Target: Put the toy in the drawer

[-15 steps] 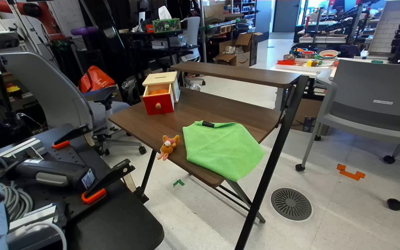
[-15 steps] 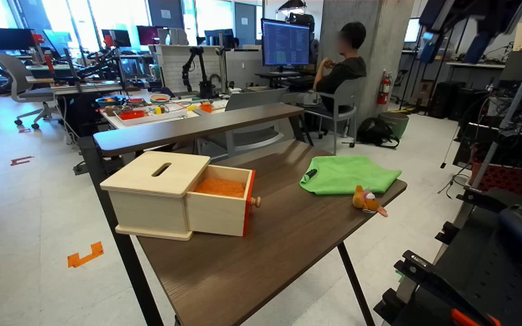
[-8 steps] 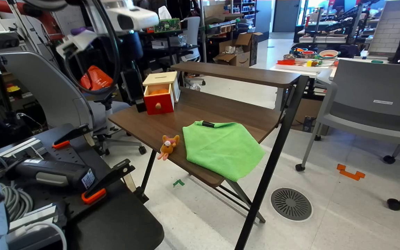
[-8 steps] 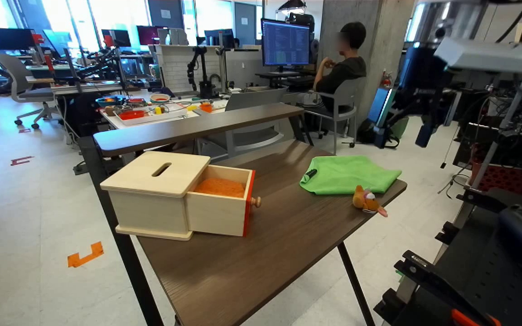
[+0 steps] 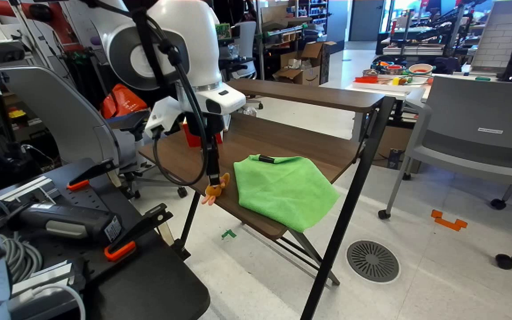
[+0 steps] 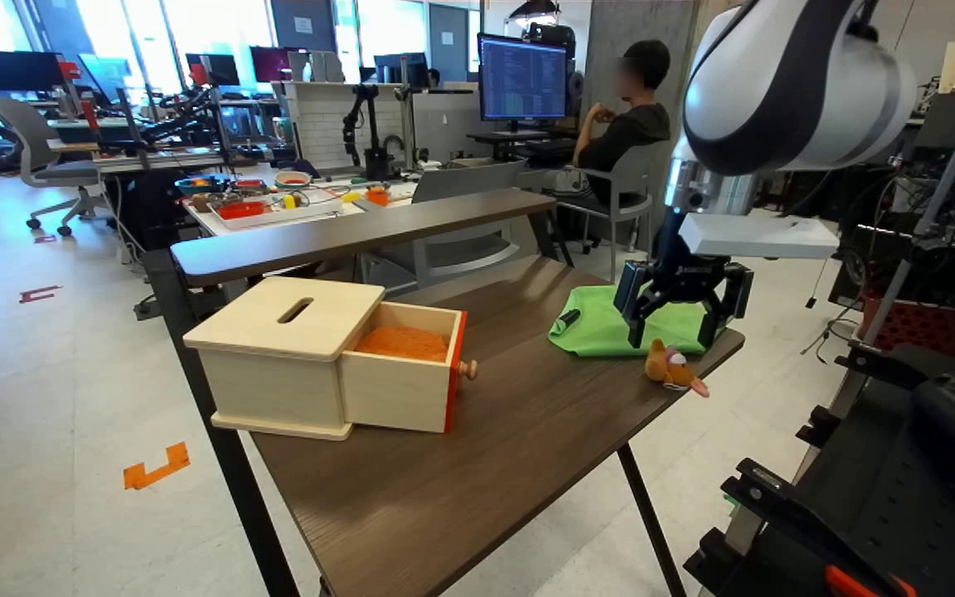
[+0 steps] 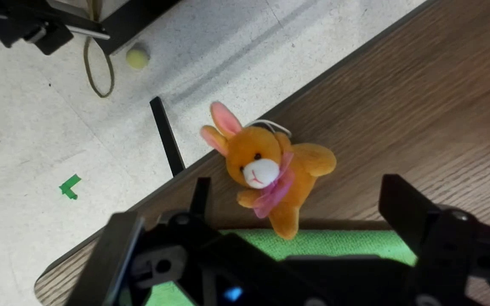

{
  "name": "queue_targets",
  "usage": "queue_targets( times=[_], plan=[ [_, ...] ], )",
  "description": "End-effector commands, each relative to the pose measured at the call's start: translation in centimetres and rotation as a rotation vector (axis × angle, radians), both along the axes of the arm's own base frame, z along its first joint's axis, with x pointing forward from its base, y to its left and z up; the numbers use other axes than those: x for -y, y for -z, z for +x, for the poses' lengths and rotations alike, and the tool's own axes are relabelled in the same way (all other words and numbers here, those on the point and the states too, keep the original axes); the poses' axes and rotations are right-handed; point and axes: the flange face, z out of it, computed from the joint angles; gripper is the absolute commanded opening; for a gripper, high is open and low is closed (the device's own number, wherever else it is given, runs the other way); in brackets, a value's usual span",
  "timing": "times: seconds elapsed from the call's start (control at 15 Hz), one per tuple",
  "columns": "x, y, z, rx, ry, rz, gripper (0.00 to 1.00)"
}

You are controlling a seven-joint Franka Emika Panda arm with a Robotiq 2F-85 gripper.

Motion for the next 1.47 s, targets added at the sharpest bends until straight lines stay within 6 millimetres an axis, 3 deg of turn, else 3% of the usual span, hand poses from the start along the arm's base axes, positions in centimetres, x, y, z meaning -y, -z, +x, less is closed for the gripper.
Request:
queue_targets(
  times=[0.0,0.13,0.2,0.27,0.47,0.87,1.2,1.27,1.4],
  plan=[
    [-1.4,2.4,2.4,0.009,0.031,0.021,1.0],
    [-2.2,3.5,2.9,-0.001,0.023,0.028,1.0],
    [-2.4,4.0,2.9,-0.014,0.016,0.028,0.75],
    [-2.5,4.2,3.0,-0.017,0.013,0.027,0.72],
    [-2.3,3.7,3.1,-0.023,0.016,0.039,0.49],
    [-1.7,-0.2,3.1,-0.011,0.021,0.062,0.03],
    [-2.3,-2.1,3.1,-0.007,0.013,0.067,0.0],
    [-2.3,-2.2,3.0,-0.011,0.013,0.063,0.26],
    [-2.3,-2.4,2.7,-0.024,0.002,0.069,0.34]
  ],
)
